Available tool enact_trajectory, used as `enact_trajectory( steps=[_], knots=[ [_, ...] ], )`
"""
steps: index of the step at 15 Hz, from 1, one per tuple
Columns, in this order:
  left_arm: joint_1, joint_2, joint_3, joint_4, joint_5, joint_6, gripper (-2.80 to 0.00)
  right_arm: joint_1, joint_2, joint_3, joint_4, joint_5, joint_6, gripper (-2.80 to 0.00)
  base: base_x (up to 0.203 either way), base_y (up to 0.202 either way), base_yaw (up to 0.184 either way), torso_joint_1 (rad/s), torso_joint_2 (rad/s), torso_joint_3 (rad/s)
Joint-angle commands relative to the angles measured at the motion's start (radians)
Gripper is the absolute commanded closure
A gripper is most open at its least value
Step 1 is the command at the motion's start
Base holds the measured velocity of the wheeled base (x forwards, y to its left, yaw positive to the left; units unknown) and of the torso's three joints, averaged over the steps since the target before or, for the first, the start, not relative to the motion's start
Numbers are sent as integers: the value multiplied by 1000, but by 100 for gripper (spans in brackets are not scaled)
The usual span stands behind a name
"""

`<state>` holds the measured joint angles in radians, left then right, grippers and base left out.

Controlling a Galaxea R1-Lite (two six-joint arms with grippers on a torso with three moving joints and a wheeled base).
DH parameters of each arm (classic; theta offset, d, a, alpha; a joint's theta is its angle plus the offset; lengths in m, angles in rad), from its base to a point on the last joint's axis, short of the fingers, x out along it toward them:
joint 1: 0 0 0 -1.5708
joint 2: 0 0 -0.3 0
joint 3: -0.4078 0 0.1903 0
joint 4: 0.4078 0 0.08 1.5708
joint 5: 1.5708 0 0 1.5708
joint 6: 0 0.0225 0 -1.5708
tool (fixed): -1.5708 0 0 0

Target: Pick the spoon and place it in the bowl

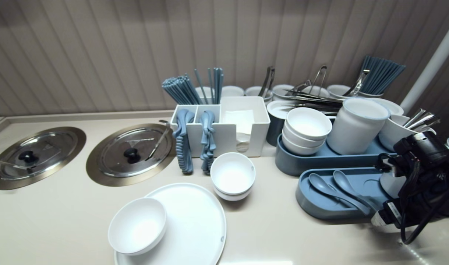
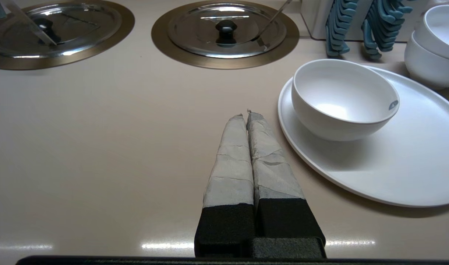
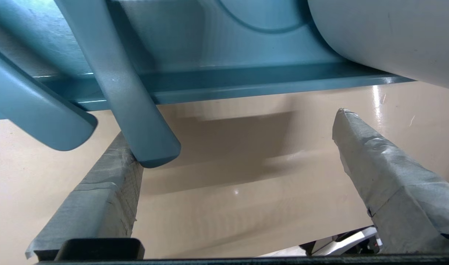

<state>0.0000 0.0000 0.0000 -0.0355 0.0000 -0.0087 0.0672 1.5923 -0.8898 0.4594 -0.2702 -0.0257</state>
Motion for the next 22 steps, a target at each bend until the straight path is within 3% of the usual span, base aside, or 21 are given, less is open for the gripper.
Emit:
enact_trajectory(
  steps=[1, 20, 21, 22],
  knots=[
    [0, 0, 8, -1, -2, 0, 0, -4, 1, 0, 2, -1, 1, -280, 0, 0, 0, 0, 0, 0],
    [0, 0, 8, 0, -2, 0, 0, 20, 64, 6, -28, 8, 12, -280, 0, 0, 0, 0, 0, 0],
    [0, 0, 8, -1, 0, 0, 0, 20, 63, 6, -28, 8, 12, 0, 0, 0, 0, 0, 0, 0],
    [0, 0, 8, 0, 0, 0, 0, 21, 60, 6, -28, 7, 12, 0, 0, 0, 0, 0, 0, 0]
  ],
)
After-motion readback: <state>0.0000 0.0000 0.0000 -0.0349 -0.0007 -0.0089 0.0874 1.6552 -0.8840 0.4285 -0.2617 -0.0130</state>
